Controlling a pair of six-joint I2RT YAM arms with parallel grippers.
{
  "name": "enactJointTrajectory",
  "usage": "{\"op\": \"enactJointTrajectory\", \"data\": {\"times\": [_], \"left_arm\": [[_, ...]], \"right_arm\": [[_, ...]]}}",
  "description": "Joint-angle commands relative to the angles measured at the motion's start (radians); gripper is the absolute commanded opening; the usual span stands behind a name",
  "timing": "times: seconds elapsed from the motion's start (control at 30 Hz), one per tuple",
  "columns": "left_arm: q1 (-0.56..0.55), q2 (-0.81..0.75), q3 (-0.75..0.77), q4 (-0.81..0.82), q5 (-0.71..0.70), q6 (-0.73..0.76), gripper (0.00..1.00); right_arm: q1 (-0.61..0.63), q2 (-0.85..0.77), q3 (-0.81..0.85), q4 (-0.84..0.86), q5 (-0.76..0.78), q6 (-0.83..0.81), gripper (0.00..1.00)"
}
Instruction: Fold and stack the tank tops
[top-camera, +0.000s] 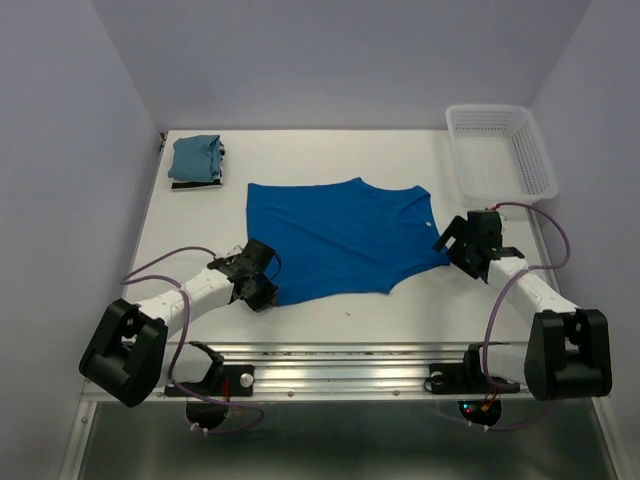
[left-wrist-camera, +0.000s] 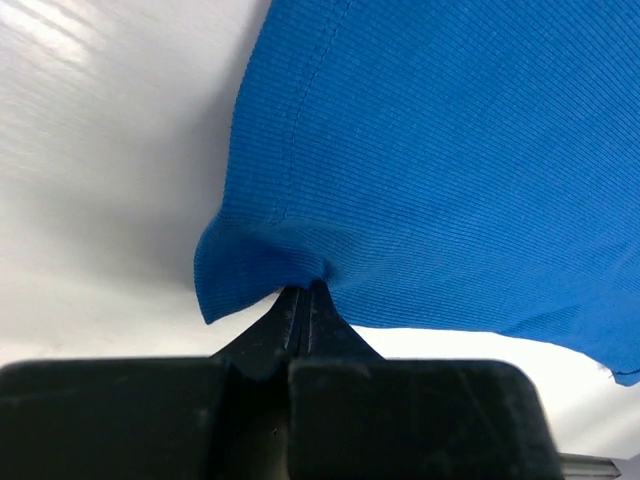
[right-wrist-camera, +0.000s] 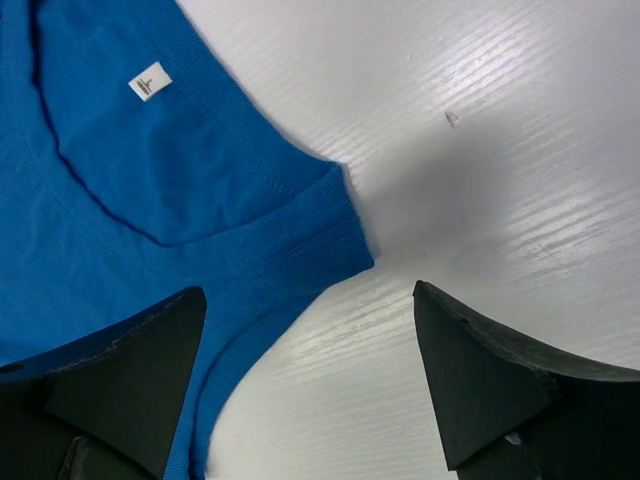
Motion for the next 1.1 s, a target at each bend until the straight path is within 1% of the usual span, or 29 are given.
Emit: {"op": "enactJointTrajectory", "data": {"times": [0.0, 0.17, 0.27, 0.3, 0.43, 0.47, 0.53, 0.57, 0.67, 0.83, 1.07], "left_arm": [[-0.002, -0.032, -0.008, -0.099, -0.068, 0.017, 0.00], [-0.003, -0.054, -0.017, -0.078, -0.054, 0.017, 0.00], [-0.003, -0.054, -0.023, -0.066, -0.045, 0.016, 0.00], [-0.003, -0.054, -0.028, -0.057, -0.039, 0.016, 0.00], [-0.003, -0.054, -0.028, -0.049, -0.031, 0.016, 0.00], [-0.002, -0.057, -0.026, -0.050, -0.034, 0.017, 0.00], [-0.003, -0.063, -0.019, -0.053, -0.043, 0.020, 0.00], [-0.002, -0.069, -0.016, -0.056, -0.048, 0.021, 0.00], [-0.003, -0.075, 0.012, -0.049, -0.053, 0.031, 0.00], [-0.003, -0.075, 0.061, -0.043, -0.027, 0.068, 0.00], [0.012, -0.072, 0.104, -0.032, -0.005, 0.114, 0.00]], "right_arm": [[-0.007, 0.015, -0.029, 0.057, -0.047, -0.013, 0.89], [-0.007, 0.082, -0.028, 0.103, -0.057, -0.012, 0.71], [-0.007, 0.113, -0.032, 0.109, -0.083, -0.010, 0.69], [-0.007, 0.116, -0.039, 0.112, -0.092, -0.009, 0.66], [-0.007, 0.110, -0.055, 0.115, -0.120, -0.007, 0.47], [-0.007, 0.107, -0.063, 0.115, -0.113, -0.006, 0.39], [-0.007, 0.101, -0.065, 0.114, -0.092, -0.013, 0.30], [-0.007, 0.102, -0.062, 0.115, -0.089, -0.018, 0.22], [-0.007, 0.099, -0.051, 0.112, -0.092, -0.030, 0.10], [-0.007, 0.065, -0.022, 0.100, -0.106, -0.052, 0.01], [-0.007, 0.058, 0.017, 0.078, -0.126, -0.069, 0.01]]}}
